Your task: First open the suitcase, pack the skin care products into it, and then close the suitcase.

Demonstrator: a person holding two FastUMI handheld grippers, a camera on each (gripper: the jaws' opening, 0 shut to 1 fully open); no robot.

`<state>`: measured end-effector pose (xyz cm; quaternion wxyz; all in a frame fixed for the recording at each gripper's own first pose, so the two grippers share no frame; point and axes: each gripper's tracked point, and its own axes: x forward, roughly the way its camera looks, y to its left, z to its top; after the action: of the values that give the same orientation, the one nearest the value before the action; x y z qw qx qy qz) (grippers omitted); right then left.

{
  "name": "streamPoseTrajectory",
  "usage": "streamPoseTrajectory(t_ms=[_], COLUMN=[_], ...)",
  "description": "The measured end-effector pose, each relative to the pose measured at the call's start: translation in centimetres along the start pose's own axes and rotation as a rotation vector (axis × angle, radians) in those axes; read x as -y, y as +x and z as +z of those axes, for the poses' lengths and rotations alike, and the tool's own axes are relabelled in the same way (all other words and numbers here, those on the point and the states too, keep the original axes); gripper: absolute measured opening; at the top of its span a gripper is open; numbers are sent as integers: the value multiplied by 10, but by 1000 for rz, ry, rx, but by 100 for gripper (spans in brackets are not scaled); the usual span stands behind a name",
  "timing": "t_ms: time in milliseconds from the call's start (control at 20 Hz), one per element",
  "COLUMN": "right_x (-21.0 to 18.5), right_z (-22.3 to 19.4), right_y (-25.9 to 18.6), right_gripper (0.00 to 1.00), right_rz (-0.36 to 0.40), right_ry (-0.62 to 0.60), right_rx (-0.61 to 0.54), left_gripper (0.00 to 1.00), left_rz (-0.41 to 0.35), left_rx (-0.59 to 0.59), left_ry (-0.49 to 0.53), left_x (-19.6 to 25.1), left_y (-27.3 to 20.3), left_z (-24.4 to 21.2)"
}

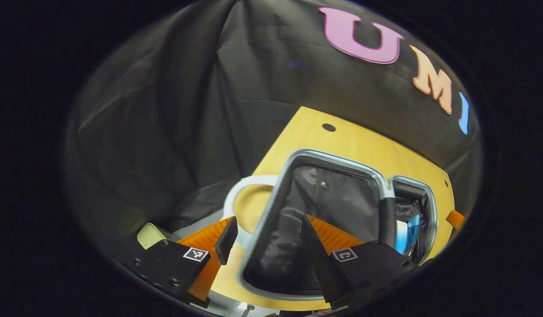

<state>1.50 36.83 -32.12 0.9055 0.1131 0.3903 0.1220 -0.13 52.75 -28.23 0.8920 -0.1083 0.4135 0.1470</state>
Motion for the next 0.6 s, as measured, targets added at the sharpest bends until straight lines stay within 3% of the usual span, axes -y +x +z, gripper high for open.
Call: streamPoseTrajectory(t_ms=[250,400,600], right_x=[4,12,17], right_z=[14,18,16], right_y=[-7,-9,-11], right_gripper=[98,98,98], right_rz=[-37,-76,-98], right_ry=[-55,-98,-104], right_rx=[39,54,51], left_gripper=[86,91,87], left_rz=[33,-19,-106], left_rx=[-36,-50,-12], left_ry=[-85,-165,-269], left_x=[-34,-35,-28], left_y=[36,47,49], left_z=[2,9,26])
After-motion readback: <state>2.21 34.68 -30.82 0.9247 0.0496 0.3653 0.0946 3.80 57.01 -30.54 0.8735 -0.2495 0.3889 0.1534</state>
